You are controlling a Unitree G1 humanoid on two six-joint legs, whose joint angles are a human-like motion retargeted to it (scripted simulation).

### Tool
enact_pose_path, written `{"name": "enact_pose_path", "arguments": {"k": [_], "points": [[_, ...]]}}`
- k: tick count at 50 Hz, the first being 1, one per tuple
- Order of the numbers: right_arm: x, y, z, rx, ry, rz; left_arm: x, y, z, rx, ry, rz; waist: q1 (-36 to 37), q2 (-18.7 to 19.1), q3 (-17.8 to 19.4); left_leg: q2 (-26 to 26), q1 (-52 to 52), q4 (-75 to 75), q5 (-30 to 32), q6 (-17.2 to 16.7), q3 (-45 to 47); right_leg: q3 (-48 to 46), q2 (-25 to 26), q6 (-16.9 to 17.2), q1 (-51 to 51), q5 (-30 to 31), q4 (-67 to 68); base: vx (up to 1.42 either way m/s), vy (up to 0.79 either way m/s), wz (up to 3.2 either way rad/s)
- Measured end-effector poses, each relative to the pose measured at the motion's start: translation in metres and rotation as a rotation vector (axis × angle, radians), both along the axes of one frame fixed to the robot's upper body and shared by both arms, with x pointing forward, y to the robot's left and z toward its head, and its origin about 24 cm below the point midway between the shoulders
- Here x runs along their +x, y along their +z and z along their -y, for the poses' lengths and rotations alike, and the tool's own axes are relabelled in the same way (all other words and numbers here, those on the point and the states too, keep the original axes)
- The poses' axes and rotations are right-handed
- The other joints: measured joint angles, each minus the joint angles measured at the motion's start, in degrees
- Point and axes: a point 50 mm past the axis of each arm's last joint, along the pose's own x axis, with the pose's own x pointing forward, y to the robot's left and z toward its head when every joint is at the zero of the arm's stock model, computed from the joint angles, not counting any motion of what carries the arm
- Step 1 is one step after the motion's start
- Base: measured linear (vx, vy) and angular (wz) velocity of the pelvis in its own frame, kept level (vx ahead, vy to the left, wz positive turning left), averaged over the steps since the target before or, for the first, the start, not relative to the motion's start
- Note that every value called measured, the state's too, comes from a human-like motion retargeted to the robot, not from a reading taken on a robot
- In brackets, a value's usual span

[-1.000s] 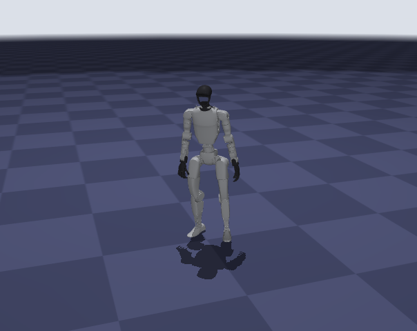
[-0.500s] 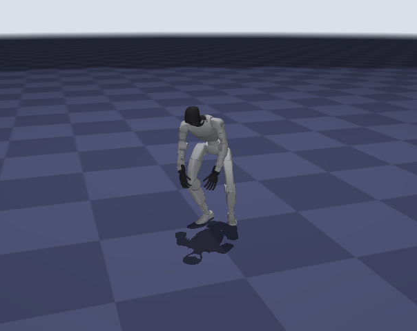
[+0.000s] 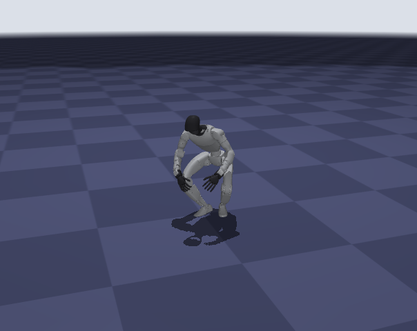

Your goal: Upper body actions

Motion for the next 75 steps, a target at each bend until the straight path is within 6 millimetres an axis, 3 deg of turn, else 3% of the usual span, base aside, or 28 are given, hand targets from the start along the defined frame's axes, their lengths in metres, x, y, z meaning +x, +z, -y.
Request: {"name": "enact_pose_path", "arguments": {"k": [4, 7, 11, 14, 17, 21, 24, 26, 29, 32, 35, 38, 43, 50, 55, 60, 64, 67, 72, 75], "points": [[0.010, 0.019, 0.009, 0.050, -0.055, 0.027, 0.001, 0.018, -0.008, 0.043, 0.063, 0.074, 0.25, 1.76, -0.82, -0.71, 1.03, -10.20, 5.15, -3.84, -2.65, -3.21, 0.80, 0.00, 5.16, 3.09, -11.79, -0.05, -0.24, 0.16], [0.010, 0.012, 0.017, 0.084, -0.106, -0.005, 0.000, 0.003, -0.015, 0.027, 0.091, 0.027, 0.11, 3.88, -1.20, -1.48, 6.44, -18.32, 8.40, -7.49, -4.69, -5.17, 2.01, 0.01, 13.04, 5.74, -21.47, 0.03, -0.26, 0.16], [0.002, -0.037, 0.031, 0.056, -0.234, -0.110, -0.004, -0.059, -0.027, -0.045, 0.134, -0.188, -0.87, 7.23, -1.46, -2.85, 19.19, -30.69, 11.68, -11.04, -5.23, -4.66, 3.23, 3.60, 27.38, 10.74, -36.01, 0.12, -0.09, 0.24], [-0.011, -0.090, 0.044, 0.031, -0.392, -0.215, -0.015, -0.124, -0.033, -0.098, 0.180, -0.435, -3.52, 8.98, -1.86, -5.96, 30.62, -42.72, 14.68, -12.28, -2.95, -3.18, 2.09, 7.84, 38.81, 15.12, -48.35, 0.18, 0.08, 0.72], [-0.037, -0.150, 0.060, 0.000, -0.593, -0.369, -0.038, -0.198, -0.034, -0.150, 0.238, -0.745, -7.05, 9.28, -2.57, -10.83, 42.14, -56.83, 19.77, -12.55, 0.87, -2.92, -0.24, 11.09, 50.06, 20.06, -61.86, 0.24, 0.11, 1.07], [-0.104, -0.231, 0.084, -0.048, -0.895, -0.681, -0.101, -0.299, -0.023, -0.270, 0.351, -1.234, -10.64, 7.31, -4.33, -19.09, 57.77, -75.93, 27.36, -12.96, 5.92, -3.31, -4.63, 14.64, 64.03, 26.41, -78.02, 0.27, 0.05, 0.99], [-0.177, -0.279, 0.092, -0.046, -1.125, -0.962, -0.176, -0.355, -0.016, -0.436, 0.498, -1.571, -11.71, 5.33, -7.35, -25.49, 67.95, -88.56, 31.66, -12.87, 7.73, -3.83, -7.45, 16.93, 72.43, 29.63, -86.70, 0.33, -0.03, 0.57], [-0.230, -0.300, 0.092, -0.024, -1.263, -1.157, -0.236, -0.378, -0.013, -0.584, 0.640, -1.786, -12.39, 3.75, -10.79, -28.79, 73.25, -95.58, 34.01, -13.04, 8.81, -4.00, -8.96, 18.06, 76.02, 30.98, -90.57, 0.42, -0.03, 0.31], [-0.300, -0.314, 0.089, 0.013, -1.415, -1.436, -0.318, -0.390, -0.010, -0.802, 0.842, -2.083, -14.79, 2.04, -16.57, -32.09, 78.52, -103.21, 36.54, -13.85, 9.13, -5.49, -10.08, 18.51, 79.78, 32.27, -95.26, 0.42, -0.05, 0.42], [-0.346, -0.316, 0.083, 0.044, -1.504, -1.631, -0.375, -0.389, -0.007, -0.952, 0.969, -2.274, -14.84, 0.91, -20.48, -35.01, 83.17, -109.13, 38.11, -13.47, 10.51, -5.13, -9.20, 18.02, 82.93, 33.14, -98.98, 0.38, -0.07, -0.27], [-0.374, -0.318, 0.076, 0.034, -1.517, -1.696, -0.408, -0.386, 0.000, -1.012, 0.986, -2.352, -13.34, 1.46, -23.55, -36.15, 86.96, -112.39, 38.30, -13.24, 12.35, -3.46, -8.39, 18.09, 84.23, 32.31, -98.72, 0.40, -0.03, -0.51], [-0.380, -0.320, 0.072, -0.012, -1.453, -1.690, -0.415, -0.387, 0.012, -1.057, 0.927, -2.355, -13.74, 2.51, -25.68, -35.84, 87.53, -111.77, 37.46, -13.37, 12.38, -3.53, -8.35, 18.02, 84.61, 31.41, -97.98, 0.22, 0.03, -0.07], [-0.364, -0.324, 0.063, -0.094, -1.258, -1.684, -0.400, -0.393, 0.017, -1.051, 0.915, -2.241, -15.63, 3.55, -25.84, -35.08, 89.13, -110.97, 36.82, -13.61, 11.84, -4.22, -7.82, 18.12, 87.17, 30.90, -98.37, 0.04, -0.02, 0.05], [-0.323, -0.326, 0.053, -0.211, -1.076, -1.556, -0.356, -0.396, -0.003, -0.792, 0.857, -2.139, -15.73, 3.72, -27.77, -34.92, 88.79, -111.28, 37.07, -13.59, 11.40, -4.76, -7.42, 17.93, 87.00, 30.47, -98.28, 0.04, -0.01, 0.05], [-0.279, -0.323, 0.046, -0.245, -0.957, -1.419, -0.308, -0.391, -0.014, -0.676, 0.794, -2.047, -16.85, 3.00, -26.11, -34.21, 86.87, -108.44, 36.54, -13.71, 9.74, -6.24, -7.96, 17.40, 86.49, 29.08, -96.36, -0.05, 0.01, 0.26], [-0.200, -0.305, 0.034, -0.177, -0.848, -1.238, -0.225, -0.374, -0.005, -0.640, 0.640, -1.872, -15.40, 2.96, -17.66, -29.29, 81.30, -96.82, 32.83, -14.61, 9.26, -4.93, -9.32, 16.52, 80.90, 24.43, -85.36, -0.34, 0.02, -0.12], [-0.126, -0.270, 0.019, -0.090, -0.710, -1.017, -0.151, -0.344, 0.001, -0.596, 0.462, -1.633, -13.98, 3.49, -10.41, -22.12, 72.05, -80.24, 26.38, -15.51, 7.96, -2.95, -8.79, 15.42, 73.38, 19.57, -74.05, -0.42, 0.03, -0.31], [-0.077, -0.232, 0.008, -0.040, -0.598, -0.844, -0.095, -0.308, 0.006, -0.517, 0.322, -1.442, -13.36, 5.45, -8.66, -16.62, 59.67, -66.22, 20.54, -16.05, 3.24, -3.43, -6.99, 14.07, 63.72, 15.39, -63.97, -0.43, 0.06, -0.12], [-0.012, -0.144, 0.003, 0.037, -0.428, -0.533, -0.013, -0.217, 0.012, -0.405, 0.151, -1.105, -8.44, 6.92, -7.20, -10.41, 39.05, -46.12, 13.02, -14.87, -1.40, -3.19, -3.32, 10.27, 44.39, 10.46, -47.08, -0.32, 0.10, -0.61], [0.013, -0.080, 0.002, 0.089, -0.344, -0.312, 0.016, -0.155, 0.022, -0.414, 0.023, -0.923, -4.70, 6.27, -4.73, -7.06, 29.23, -35.19, 9.59, -13.38, -2.15, -3.54, -1.25, 7.26, 34.16, 7.84, -37.60, -0.23, 0.05, -0.83]]}}
